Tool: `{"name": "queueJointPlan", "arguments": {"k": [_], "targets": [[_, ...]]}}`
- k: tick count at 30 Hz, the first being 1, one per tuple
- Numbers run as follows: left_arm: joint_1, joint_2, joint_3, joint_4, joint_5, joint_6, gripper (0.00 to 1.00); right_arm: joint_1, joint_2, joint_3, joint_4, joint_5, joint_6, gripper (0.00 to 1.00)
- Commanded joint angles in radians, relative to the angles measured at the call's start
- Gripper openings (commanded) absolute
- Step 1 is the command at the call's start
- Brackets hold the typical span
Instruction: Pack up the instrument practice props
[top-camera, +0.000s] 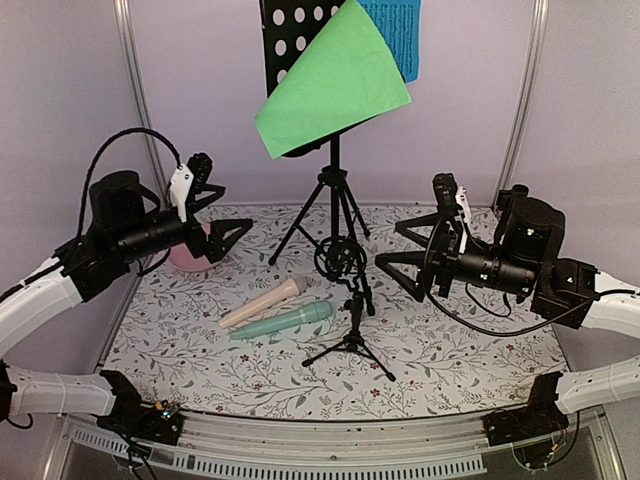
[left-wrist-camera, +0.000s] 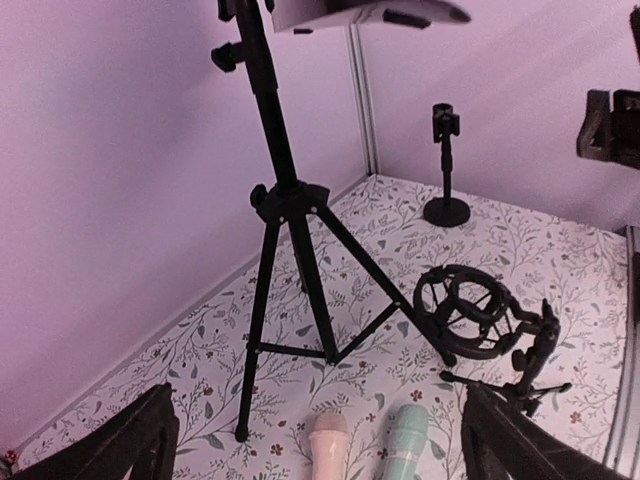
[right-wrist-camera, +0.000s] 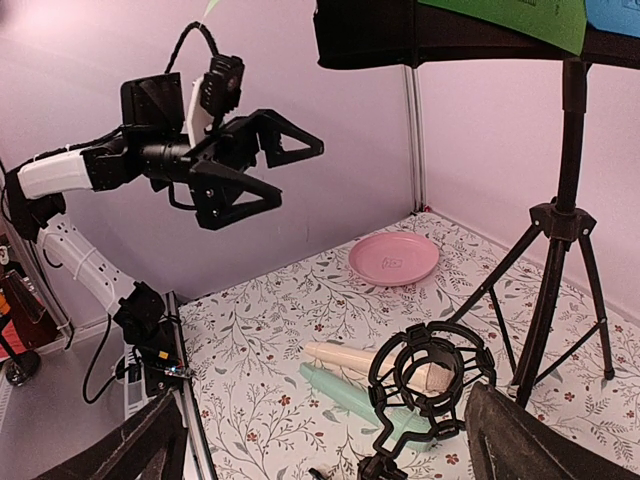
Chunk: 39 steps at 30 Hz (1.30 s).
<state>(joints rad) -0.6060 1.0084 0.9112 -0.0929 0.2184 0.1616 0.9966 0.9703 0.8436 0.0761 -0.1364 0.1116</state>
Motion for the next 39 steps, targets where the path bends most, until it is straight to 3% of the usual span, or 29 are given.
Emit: {"name": "queueJointPlan", "arguments": {"k": [1, 6, 13, 28, 39], "targets": [[-0.028, -0.086, -0.008, 0.106, 0.068, -0.09, 0.99, 0.006, -0.004, -0.006, 0.026, 0.002, -0.007, 0.99], [-0.096, -0.168, 0.016, 0.117, 0.058, -0.147, 0.95, 0.007, 0.001, -0.006, 0.028, 0.006, -0.008, 0.99], [-0.252, -0.229, 0.072, 0.063, -0.144, -0.147, 0.91, 0.006, 0.002, -0.006, 0.032, 0.012, -0.008, 0.99], [-0.287, -0.061, 0.255, 0.183, -0.212, -0.273, 0.86, 0.006, 0.005, -0.015, 0.042, 0.04, -0.023, 0.99], [-0.311, 0.038, 0.401, 0.236, -0.257, -0.239, 0.81, 0.007, -0.005, -0.023, 0.07, 0.026, -0.027, 0.99]]}}
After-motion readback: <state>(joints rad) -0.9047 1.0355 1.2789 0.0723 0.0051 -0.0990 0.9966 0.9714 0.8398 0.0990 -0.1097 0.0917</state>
